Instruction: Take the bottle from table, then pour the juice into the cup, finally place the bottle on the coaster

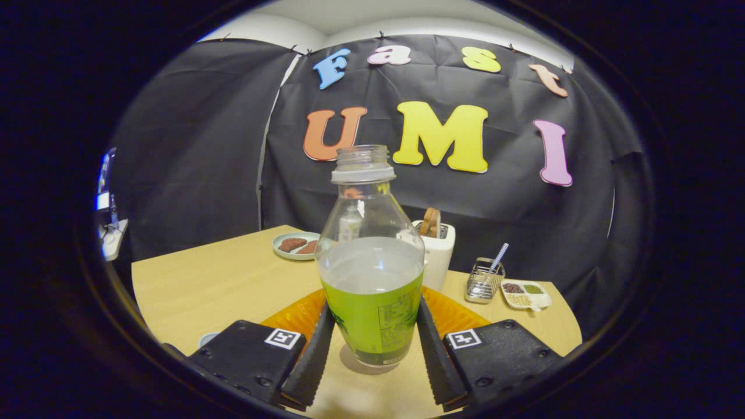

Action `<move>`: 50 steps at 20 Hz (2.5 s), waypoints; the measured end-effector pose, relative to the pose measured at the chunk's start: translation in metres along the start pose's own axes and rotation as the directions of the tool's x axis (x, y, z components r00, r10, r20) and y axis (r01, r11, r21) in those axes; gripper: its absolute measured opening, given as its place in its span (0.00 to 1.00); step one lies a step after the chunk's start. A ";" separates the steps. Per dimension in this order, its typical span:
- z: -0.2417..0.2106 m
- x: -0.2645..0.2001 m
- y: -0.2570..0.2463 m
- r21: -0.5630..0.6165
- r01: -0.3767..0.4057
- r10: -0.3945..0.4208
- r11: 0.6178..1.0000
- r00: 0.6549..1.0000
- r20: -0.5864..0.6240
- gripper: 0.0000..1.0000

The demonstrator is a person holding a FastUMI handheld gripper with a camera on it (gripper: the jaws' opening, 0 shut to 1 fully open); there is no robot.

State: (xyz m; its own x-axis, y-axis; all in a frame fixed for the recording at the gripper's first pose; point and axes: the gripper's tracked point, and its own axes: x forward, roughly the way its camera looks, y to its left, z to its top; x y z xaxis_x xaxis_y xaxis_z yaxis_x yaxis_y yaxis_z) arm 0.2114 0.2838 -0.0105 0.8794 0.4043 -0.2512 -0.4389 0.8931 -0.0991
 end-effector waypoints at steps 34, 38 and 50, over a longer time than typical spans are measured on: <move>-0.075 0.071 -0.007 0.156 -0.038 0.056 0.987 0.992 -0.112 0.97; -0.073 0.069 -0.010 0.154 -0.026 0.043 0.988 0.993 -0.109 0.97; -0.085 0.047 -0.005 0.197 -0.003 0.027 0.980 0.993 -0.118 0.99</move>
State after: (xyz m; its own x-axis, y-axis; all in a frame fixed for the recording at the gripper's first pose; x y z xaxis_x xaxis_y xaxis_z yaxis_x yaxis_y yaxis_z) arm 0.2390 0.2818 -0.1041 0.8394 0.4023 -0.3656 -0.3968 0.9131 0.0938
